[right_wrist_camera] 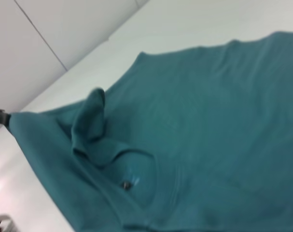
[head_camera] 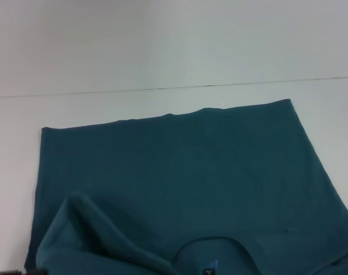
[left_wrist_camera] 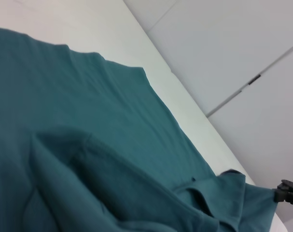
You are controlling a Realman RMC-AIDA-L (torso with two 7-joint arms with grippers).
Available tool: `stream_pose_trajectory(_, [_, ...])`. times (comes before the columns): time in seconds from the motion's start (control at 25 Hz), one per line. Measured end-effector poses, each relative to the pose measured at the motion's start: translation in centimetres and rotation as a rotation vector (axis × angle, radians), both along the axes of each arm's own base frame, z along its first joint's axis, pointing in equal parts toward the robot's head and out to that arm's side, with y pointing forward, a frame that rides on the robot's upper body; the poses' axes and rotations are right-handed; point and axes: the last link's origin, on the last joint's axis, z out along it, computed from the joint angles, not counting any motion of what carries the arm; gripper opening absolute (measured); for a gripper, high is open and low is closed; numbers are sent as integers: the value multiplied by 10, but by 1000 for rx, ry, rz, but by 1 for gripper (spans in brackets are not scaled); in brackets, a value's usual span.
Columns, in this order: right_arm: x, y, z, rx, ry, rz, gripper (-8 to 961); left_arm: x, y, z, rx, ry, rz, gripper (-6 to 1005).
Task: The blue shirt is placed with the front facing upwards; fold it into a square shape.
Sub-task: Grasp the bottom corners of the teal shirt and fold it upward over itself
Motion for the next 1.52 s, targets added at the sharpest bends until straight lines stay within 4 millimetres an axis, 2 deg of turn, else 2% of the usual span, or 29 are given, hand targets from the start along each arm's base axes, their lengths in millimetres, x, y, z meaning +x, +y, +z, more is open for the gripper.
stream_pose_trajectory(0.32, [-15, 43, 7, 91, 14, 38, 21, 8, 48, 3, 64, -11, 17, 0])
stream_pose_trajectory(0.64, [-37, 117, 2, 192, -45, 21, 21, 29, 124, -2, 146, 12, 38, 0])
stream_pose_trajectory(0.92, [-50, 187, -21, 289, -128, -52, 21, 46, 187, -19, 271, 102, 102, 0])
stream_pose_trajectory(1.04, [-53, 212, -31, 335, -187, -81, 21, 46, 204, -24, 319, 149, 143, 1])
stream_pose_trajectory(1.2, [-56, 234, -45, 388, -265, -109, 20, 43, 219, -27, 388, 190, 198, 1])
stream_pose_trajectory(1.52, [-71, 260, -57, 460, -353, -105, 20, 43, 238, -33, 485, 260, 256, 35])
